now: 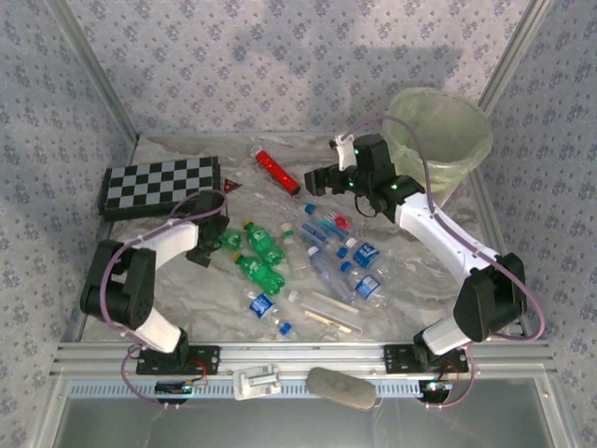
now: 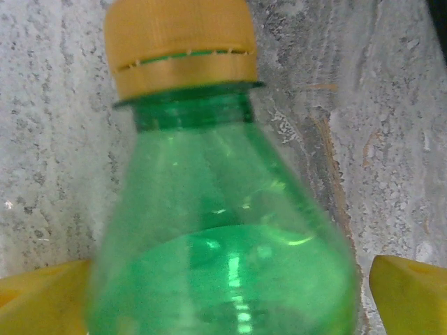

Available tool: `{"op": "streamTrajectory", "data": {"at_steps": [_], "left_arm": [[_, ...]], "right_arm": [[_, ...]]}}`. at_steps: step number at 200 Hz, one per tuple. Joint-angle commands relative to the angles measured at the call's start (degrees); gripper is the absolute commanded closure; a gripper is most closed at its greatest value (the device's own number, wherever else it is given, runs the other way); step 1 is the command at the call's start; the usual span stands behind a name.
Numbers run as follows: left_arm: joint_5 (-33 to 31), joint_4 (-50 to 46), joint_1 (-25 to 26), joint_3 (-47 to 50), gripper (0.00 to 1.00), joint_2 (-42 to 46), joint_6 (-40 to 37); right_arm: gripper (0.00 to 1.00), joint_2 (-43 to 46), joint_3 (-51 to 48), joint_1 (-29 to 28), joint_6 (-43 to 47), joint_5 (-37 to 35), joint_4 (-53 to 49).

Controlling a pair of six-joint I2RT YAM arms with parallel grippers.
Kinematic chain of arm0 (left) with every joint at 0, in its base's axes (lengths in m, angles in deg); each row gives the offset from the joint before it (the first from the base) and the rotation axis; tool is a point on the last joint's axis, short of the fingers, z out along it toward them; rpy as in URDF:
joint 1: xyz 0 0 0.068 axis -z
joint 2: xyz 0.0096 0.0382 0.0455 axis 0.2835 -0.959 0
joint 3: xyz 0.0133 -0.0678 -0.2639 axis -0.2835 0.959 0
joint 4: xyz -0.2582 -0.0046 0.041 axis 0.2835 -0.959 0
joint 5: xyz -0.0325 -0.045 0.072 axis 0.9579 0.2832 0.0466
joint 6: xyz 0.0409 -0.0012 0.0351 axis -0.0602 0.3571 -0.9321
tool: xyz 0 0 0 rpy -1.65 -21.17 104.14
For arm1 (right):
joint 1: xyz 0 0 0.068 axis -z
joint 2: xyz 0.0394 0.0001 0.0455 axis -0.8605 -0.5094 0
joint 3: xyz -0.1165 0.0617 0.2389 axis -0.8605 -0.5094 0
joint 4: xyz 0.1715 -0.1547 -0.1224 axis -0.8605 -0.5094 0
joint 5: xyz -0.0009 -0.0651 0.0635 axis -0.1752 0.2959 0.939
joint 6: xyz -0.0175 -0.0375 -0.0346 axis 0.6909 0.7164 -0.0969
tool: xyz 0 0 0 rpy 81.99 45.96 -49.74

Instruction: Put the plastic bottles in the bin

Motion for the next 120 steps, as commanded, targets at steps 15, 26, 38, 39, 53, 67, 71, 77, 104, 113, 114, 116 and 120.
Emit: {"op": "streamTrajectory", "data": {"at_steps": [15,26,38,39,53,67,71,77,104,113,114,116,120], "left_arm": [[4.81,-0.24,-0.34,-1.83,0.09,-3.74,3.83],[4.45,-0.03,-0.31,-1.71,0.16,-3.84,4.03],[3.75,-0.15,-0.39,-1.57,0.24,-3.58,4.21],[3.71,-0.15,-0.39,-1.57,0.25,-3.53,4.25],[2.86,-0.32,-0.37,-1.33,0.32,-2.99,4.21],[1.89,-0.76,-0.39,-1.14,0.37,-2.07,4.03],[1.59,-0.77,-0.33,-1.0,0.38,-1.81,3.92],[1.19,-0.75,-0.37,-0.84,0.39,-1.21,3.79],[-0.46,-0.6,-0.35,-0.52,0.4,1.83,2.27],[-0.81,-0.34,-0.39,-0.49,0.4,3.13,1.46],[-0.86,-0.25,-0.39,-0.51,0.4,3.3,1.34],[-0.83,-0.13,-0.32,-0.43,0.4,3.55,1.14],[-0.98,0.06,-0.26,-0.41,0.4,4.11,0.78]], "right_arm": [[0.01,2.14,-0.85,-0.18,1.38,-2.15,-1.66],[0.01,2.33,-0.97,-0.19,1.49,-2.37,-1.64],[0.01,2.42,-1.07,-0.25,1.55,-2.62,-1.8],[0.01,2.44,-1.07,-0.21,1.52,-2.59,-1.81],[0.01,2.54,-1.08,-0.21,1.57,-2.65,-1.65],[0.01,2.48,-1.08,-0.23,1.49,-2.46,-1.53],[0.01,2.46,-1.14,-0.21,1.44,-2.38,-1.46],[0.01,2.48,-1.19,-0.25,1.33,-2.16,-1.3],[0.01,2.46,-1.68,-0.18,0.41,-0.72,-0.17],[0.01,2.52,-1.85,-0.21,0.04,0.05,0.19],[0.01,2.54,-1.86,-0.2,0.02,0.16,0.28],[0.01,2.48,-1.86,-0.21,-0.07,0.35,0.38],[0.01,2.53,-1.93,-0.19,-0.22,0.76,0.51]]}}
